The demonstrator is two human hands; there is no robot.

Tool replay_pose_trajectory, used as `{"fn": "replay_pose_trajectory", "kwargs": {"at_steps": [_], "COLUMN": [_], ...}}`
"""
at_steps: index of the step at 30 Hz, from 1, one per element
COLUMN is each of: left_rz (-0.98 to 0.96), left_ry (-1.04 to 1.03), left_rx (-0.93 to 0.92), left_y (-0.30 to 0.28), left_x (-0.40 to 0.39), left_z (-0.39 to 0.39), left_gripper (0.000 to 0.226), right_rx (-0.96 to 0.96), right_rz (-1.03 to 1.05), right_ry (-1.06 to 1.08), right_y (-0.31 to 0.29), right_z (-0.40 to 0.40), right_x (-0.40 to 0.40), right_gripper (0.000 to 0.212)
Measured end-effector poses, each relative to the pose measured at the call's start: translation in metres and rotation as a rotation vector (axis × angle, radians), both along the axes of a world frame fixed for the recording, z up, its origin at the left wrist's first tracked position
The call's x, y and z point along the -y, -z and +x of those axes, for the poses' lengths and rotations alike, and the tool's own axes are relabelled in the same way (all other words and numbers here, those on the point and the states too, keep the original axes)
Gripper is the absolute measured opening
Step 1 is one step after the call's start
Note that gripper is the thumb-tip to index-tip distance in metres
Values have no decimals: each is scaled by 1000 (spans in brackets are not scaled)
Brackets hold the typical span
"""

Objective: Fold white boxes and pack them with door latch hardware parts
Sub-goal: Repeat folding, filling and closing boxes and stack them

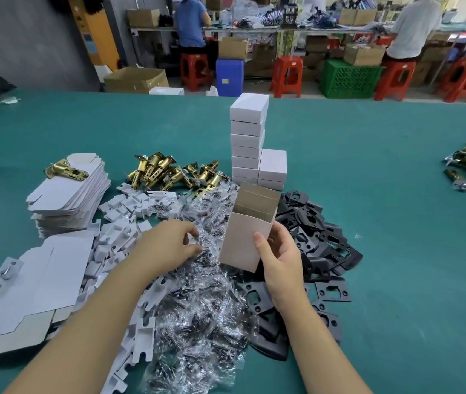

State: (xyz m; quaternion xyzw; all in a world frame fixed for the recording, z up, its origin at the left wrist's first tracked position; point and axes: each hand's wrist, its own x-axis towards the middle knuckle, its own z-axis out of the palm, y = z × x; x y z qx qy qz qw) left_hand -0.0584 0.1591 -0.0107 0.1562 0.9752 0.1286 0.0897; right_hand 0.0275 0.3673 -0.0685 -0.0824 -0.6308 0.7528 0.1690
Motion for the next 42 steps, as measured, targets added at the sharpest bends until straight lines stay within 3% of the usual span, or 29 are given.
{"fn": "replay_pose_trajectory", "kwargs": {"at_steps": [4,8,13,17,20,22,26,32,36,42], "left_rz": [-83,18,327,563,854,950,798,336,89,-346], "left_ry": [15,-10,-30,-119,-59,22,158,211,419,548], "left_rx": [-31,-22,25,-148,-217,-198,-242,-553,-711,-456], "left_y": [2,2,-15,-48,-76,-88,-88,-75,-76,-84], "left_x": [-12,-14,-4,3,2,-6,-34,-55,-59,-79], "left_z": [3,2,3,7,16,25,39,34,31,27], "left_gripper": [25,16,14,17,17,14,14,18,7,38], "right_rx": [-7,-3,5,3,8,2,-27,-39,-33,-29], "right_rz": [-26,-24,-12,39,59,67,81,80,70,53], "right_ry": [-2,-13,-40,-92,-145,-166,-171,-192,-205,-217], "right_y": [-1,0,-1,-3,-3,-4,-5,-7,-6,-4], "right_z": [1,0,1,2,3,3,3,4,2,1], "right_x": [0,-1,0,2,4,5,5,7,7,7], "right_gripper": [28,30,29,26,27,27,26,26,30,31]}}
